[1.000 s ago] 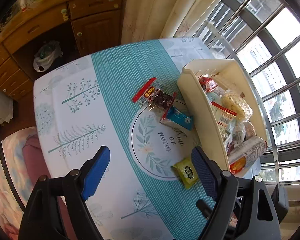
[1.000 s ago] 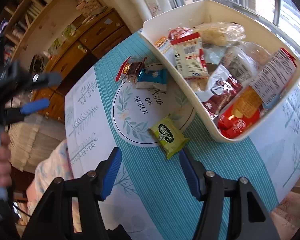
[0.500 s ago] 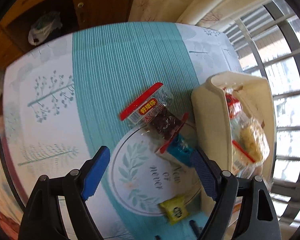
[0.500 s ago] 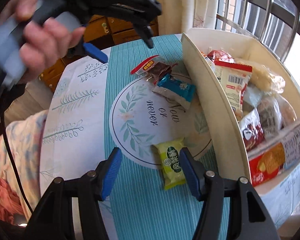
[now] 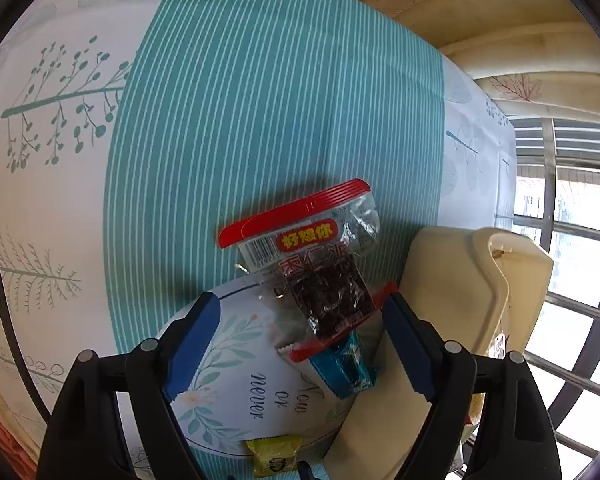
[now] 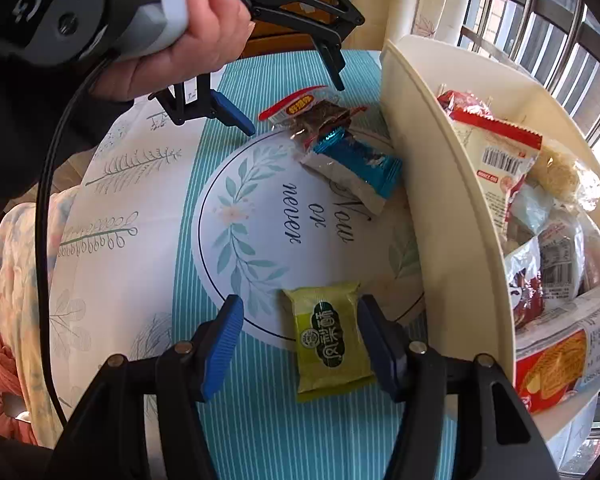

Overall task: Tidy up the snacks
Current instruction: 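Lower left tool to red-lidded clear box while right tool reaches green packet, then close the left gripper on the red-lidded clear box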

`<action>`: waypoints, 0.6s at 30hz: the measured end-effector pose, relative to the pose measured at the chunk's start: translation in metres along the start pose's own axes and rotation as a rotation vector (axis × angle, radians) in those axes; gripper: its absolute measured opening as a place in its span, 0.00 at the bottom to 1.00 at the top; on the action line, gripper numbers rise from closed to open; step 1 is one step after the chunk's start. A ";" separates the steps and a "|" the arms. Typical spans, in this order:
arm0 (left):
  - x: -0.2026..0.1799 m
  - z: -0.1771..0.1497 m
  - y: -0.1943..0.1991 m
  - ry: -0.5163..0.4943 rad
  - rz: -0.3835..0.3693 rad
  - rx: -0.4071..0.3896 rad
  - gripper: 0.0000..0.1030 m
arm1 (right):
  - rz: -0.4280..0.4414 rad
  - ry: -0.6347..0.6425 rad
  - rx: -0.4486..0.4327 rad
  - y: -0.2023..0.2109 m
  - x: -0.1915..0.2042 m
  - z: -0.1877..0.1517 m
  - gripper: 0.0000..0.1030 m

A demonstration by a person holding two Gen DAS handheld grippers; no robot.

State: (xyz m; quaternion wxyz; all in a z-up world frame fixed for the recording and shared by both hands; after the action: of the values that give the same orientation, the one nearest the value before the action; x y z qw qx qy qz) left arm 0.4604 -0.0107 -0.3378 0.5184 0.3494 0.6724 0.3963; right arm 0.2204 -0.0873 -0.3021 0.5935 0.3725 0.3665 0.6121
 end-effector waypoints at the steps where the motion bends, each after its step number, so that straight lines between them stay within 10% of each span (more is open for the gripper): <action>1: 0.000 0.001 -0.002 0.010 -0.003 0.001 0.80 | 0.005 0.001 0.003 -0.001 0.000 0.000 0.56; 18: -0.035 0.010 -0.024 0.074 0.127 -0.027 0.63 | 0.002 0.057 0.047 -0.009 0.000 0.003 0.33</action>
State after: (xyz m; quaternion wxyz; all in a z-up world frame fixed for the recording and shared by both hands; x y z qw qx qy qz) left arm 0.4765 -0.0502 -0.3459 0.4716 0.3694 0.6623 0.4500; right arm 0.2272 -0.0870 -0.3089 0.5735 0.3692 0.3972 0.6141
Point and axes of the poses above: each gripper's, at about its wrist camera, not at the fingertips, and y roughly against the way its jaws point, x to its left, z to its top, the point moved 1 cm from there along -y, roughly the way its jaws point
